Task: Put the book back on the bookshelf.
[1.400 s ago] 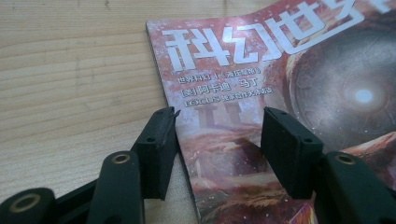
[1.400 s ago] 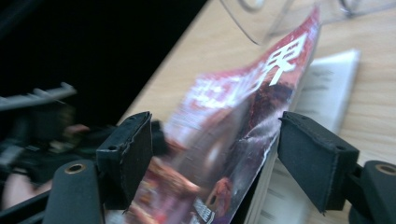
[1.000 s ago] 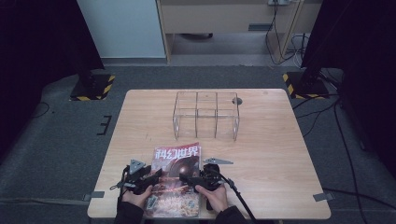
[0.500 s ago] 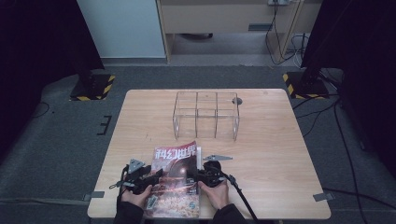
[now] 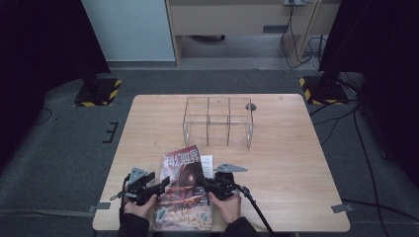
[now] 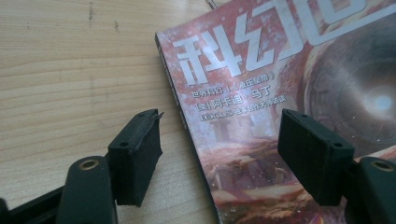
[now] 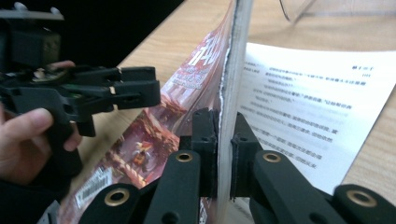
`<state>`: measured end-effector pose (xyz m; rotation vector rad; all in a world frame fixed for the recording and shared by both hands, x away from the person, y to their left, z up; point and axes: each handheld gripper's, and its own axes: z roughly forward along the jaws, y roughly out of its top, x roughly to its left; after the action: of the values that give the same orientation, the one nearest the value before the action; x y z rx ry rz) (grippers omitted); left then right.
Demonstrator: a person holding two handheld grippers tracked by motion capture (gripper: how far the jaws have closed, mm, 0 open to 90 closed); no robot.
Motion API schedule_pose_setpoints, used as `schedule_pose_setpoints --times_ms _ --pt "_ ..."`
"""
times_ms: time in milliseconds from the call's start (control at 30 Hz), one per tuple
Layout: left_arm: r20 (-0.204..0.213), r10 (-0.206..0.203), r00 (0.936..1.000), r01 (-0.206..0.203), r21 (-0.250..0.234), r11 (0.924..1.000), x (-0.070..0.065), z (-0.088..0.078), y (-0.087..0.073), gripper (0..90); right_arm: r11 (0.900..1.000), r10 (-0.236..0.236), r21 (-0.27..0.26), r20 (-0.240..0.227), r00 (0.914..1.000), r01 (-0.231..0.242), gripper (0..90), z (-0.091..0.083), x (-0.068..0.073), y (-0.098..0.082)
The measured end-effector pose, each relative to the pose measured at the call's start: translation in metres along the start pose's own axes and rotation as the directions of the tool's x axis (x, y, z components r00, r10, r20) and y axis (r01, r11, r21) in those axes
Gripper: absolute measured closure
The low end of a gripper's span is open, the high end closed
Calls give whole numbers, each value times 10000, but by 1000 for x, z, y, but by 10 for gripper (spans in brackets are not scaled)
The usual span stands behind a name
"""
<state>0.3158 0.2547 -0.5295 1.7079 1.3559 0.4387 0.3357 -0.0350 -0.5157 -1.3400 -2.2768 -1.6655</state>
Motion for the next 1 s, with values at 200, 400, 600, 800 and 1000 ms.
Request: schedule_pose_setpoints --times_ms 200,400,600,800,1000 --pt "414 -247 9988 257 -237 9994 0 -3 1 263 9974 -418 -600 -268 9988 401 855 -14 7 8" --pt "829 -264 9962 291 -311 9991 -3 -2 2 255 9935 -776 -868 -415 9961 738 855 -22 10 9" --pt "1320 -357 9906 375 -114 9992 -8 3 -1 257 9926 -865 -893 -459 9952 822 855 -22 9 8" --pt "1705 -308 9849 292 119 9995 -11 7 -2 262 9923 -940 -860 -471 9945 897 855 -22 8 8" --pt "1786 -391 9831 316 444 9985 -12 9 -2 266 9942 -794 -770 -467 9957 756 855 -20 5 6"
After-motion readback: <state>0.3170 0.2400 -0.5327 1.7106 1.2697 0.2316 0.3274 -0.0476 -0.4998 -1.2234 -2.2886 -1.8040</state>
